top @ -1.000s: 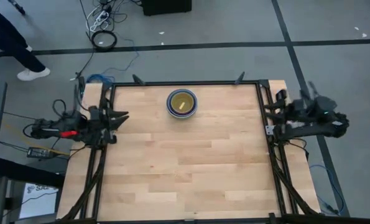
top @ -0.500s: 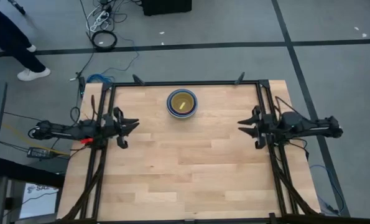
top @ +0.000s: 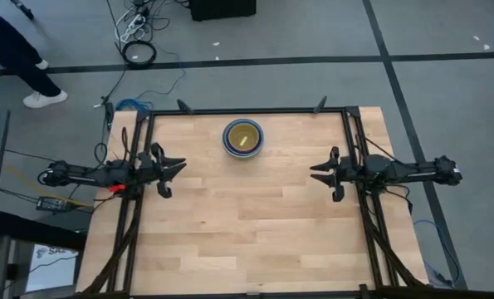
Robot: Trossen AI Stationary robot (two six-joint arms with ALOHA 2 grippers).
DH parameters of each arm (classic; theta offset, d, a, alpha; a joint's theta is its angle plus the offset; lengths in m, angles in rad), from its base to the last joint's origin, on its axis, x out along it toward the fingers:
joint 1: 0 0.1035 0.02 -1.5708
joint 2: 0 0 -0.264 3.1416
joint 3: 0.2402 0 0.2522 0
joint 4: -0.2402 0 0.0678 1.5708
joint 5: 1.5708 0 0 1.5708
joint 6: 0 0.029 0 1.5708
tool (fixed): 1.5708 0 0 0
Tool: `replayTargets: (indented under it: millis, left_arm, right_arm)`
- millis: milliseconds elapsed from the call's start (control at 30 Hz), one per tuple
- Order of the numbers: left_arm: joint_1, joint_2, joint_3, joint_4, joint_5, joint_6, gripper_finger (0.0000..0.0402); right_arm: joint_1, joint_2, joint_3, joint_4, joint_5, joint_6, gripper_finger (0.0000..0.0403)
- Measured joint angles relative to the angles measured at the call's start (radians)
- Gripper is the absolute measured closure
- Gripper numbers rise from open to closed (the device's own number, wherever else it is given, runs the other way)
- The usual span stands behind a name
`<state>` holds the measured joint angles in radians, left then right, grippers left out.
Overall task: Nest bowls inside each other
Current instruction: Return to Home Position
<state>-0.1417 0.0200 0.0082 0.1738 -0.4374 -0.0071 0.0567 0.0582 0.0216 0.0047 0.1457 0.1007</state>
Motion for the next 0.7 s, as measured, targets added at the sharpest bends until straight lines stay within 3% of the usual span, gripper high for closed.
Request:
replayTargets:
  millis: [700]
  left_arm:
    - [0.0,0.0,0.0,-0.001,0.0,0.002,0.0321]
  right_arm:
    - [-0.007,0.014,-0.001,0.007,0.001,-0.051,0.0291]
